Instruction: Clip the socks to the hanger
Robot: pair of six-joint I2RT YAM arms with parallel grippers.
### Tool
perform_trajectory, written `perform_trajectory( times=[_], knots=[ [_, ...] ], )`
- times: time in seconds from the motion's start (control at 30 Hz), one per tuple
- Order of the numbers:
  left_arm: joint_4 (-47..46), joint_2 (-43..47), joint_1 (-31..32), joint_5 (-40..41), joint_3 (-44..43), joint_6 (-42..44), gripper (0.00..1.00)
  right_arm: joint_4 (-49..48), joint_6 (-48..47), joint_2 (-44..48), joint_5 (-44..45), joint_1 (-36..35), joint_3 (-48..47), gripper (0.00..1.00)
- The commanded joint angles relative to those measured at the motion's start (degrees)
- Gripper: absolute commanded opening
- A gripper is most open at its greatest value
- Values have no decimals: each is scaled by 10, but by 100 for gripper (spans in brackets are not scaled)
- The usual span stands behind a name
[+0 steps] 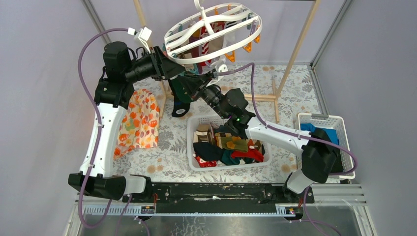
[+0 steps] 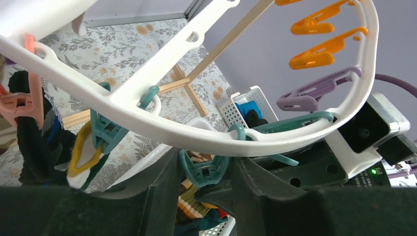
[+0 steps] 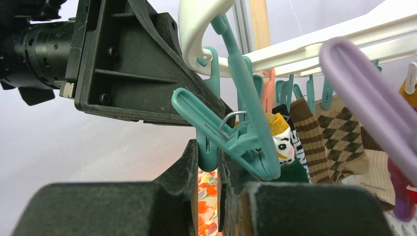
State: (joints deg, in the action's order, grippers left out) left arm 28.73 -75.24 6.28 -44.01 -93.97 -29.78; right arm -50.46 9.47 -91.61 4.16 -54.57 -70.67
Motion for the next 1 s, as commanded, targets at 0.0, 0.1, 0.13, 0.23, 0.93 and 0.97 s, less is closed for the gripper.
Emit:
perform_trajectory(
  times=[0.0,0.1,0.13,0.23,0.93,0.97],
  knots=[
    [-35,1,8,56,0,7,41,4,-27,-3,13,-19,-30,0],
    [-30,1,8,73,-2,7,25,13,-27,-3,14,-21,-33,4],
    [-29,1,8,73,-1,5,20,15,-26,-1,14,-21,-30,9],
    [-25,2,8,60,0,2,7,22,-25,19,30,-21,-2,37],
    [21,15,8,17,-6,41,0,496,103,143,166,-18,137,81],
    [24,14,8,17,-7,42,0,517,116,126,151,-17,127,80]
  ],
)
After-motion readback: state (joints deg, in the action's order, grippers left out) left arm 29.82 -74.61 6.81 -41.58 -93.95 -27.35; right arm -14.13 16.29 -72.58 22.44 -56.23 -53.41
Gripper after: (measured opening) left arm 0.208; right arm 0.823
